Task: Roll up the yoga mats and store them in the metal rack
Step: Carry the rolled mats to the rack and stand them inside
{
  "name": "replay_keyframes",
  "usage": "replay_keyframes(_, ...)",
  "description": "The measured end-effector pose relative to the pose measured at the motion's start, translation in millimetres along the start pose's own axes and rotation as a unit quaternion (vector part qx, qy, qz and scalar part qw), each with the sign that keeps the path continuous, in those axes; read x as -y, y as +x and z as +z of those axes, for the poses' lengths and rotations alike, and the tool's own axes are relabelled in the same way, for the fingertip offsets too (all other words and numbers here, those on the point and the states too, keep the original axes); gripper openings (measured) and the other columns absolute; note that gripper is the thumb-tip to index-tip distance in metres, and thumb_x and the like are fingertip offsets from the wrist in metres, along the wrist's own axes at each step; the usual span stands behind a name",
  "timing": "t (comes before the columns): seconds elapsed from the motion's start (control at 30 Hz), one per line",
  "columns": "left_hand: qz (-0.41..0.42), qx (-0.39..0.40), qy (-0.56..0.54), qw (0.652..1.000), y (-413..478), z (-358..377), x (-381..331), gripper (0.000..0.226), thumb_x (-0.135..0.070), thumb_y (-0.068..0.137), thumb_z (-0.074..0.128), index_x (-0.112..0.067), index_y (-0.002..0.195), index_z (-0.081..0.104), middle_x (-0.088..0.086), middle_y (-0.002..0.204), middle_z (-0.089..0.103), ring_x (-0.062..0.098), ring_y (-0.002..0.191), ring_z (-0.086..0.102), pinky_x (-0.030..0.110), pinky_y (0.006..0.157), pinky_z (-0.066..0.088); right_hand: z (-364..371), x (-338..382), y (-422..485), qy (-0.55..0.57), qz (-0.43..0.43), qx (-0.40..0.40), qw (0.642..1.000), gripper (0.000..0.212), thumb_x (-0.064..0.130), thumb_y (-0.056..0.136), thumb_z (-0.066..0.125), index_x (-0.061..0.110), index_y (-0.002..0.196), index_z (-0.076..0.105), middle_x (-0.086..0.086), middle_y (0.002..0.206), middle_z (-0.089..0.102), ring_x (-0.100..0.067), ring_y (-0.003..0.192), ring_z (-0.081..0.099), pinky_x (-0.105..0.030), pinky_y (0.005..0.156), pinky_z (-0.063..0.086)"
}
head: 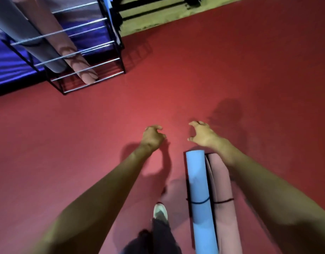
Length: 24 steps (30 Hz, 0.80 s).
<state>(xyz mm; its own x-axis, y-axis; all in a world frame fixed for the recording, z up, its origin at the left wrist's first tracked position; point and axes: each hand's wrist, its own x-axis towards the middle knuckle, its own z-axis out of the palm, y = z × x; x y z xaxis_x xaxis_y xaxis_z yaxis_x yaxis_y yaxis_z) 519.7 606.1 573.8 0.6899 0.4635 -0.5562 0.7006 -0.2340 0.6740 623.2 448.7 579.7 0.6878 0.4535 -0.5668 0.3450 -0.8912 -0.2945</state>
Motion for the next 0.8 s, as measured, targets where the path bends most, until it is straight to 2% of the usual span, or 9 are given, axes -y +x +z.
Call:
replay_keyframes(0.1, 0.006, 0.027, 0.008, 1.000, -38, 45, 18, 0.035, -0.004, 0.082, 0.069, -0.002, 0.117, 0.062, 0.016, 0.122, 0.060, 0.029, 0.108, 0.060, 0.029, 0.088, 0.042, 32, -45, -40, 0.015, 0.029, 0.003, 0.999, 0.066, 0.026, 0.087, 0.065, 0.015, 0.144, 0.035, -0.016, 0.145, 0.036, -0.032, 0.135, 0.031, -0.031, 0.108, 0.027)
replay_keyframes(0.2, 0.017, 0.040, 0.020, 0.999, -72, 83, 40, 0.036, -0.004, 0.082, 0.070, 0.000, 0.118, 0.061, 0.018, 0.125, 0.058, 0.029, 0.115, 0.056, 0.028, 0.093, 0.039, 68, -82, -79, 0.027, 0.050, 0.016, 0.998, 0.067, 0.026, 0.086, 0.066, 0.015, 0.144, 0.034, -0.013, 0.147, 0.035, -0.031, 0.136, 0.031, -0.032, 0.107, 0.028)
replay_keyframes(0.27, 0.026, 0.049, 0.032, 0.998, -89, 107, 53, 0.037, -0.003, 0.083, 0.068, 0.001, 0.119, 0.060, 0.021, 0.122, 0.060, 0.032, 0.114, 0.057, 0.029, 0.091, 0.041, 93, -105, -102, 0.033, 0.055, 0.005, 0.998, 0.071, 0.028, 0.083, 0.069, 0.014, 0.143, 0.035, -0.014, 0.145, 0.038, -0.031, 0.134, 0.033, -0.033, 0.108, 0.030)
replay_keyframes(0.37, 0.034, 0.055, 0.026, 0.998, -106, 136, 72, 0.037, -0.001, 0.084, 0.064, 0.002, 0.121, 0.058, 0.030, 0.116, 0.062, 0.043, 0.107, 0.059, 0.038, 0.084, 0.049, 125, -130, -129, 0.052, 0.061, 0.007, 0.997, 0.074, 0.027, 0.083, 0.070, 0.010, 0.144, 0.032, -0.016, 0.144, 0.039, -0.032, 0.133, 0.035, -0.033, 0.107, 0.032)
replay_keyframes(0.53, 0.021, 0.067, 0.051, 0.996, -130, 185, 112, 0.036, -0.004, 0.085, 0.063, -0.003, 0.121, 0.059, 0.018, 0.126, 0.058, 0.032, 0.115, 0.057, 0.031, 0.093, 0.044, 179, -165, -164, 0.049, 0.062, 0.041, 0.996, 0.071, 0.025, 0.087, 0.065, 0.012, 0.146, 0.028, -0.015, 0.144, 0.036, -0.032, 0.131, 0.036, -0.032, 0.102, 0.033)
replay_keyframes(0.63, 0.000, 0.093, 0.079, 0.993, -137, 219, 141, 0.041, -0.010, 0.086, 0.062, -0.010, 0.126, 0.056, 0.015, 0.130, 0.054, 0.029, 0.116, 0.055, 0.023, 0.089, 0.040, 213, -191, -164, 0.054, 0.064, 0.063, 0.994, 0.069, 0.024, 0.088, 0.064, 0.012, 0.145, 0.029, -0.015, 0.143, 0.037, -0.032, 0.130, 0.038, -0.032, 0.099, 0.036)
replay_keyframes(0.8, -0.040, 0.104, 0.102, 0.989, -115, 280, 200, 0.048, -0.015, 0.085, 0.067, -0.011, 0.131, 0.054, 0.015, 0.134, 0.052, 0.029, 0.119, 0.053, 0.031, 0.098, 0.044, 280, -239, -134, 0.046, 0.061, 0.098, 0.992, 0.065, 0.022, 0.088, 0.063, 0.011, 0.144, 0.030, -0.016, 0.137, 0.040, -0.032, 0.126, 0.041, -0.034, 0.095, 0.040)
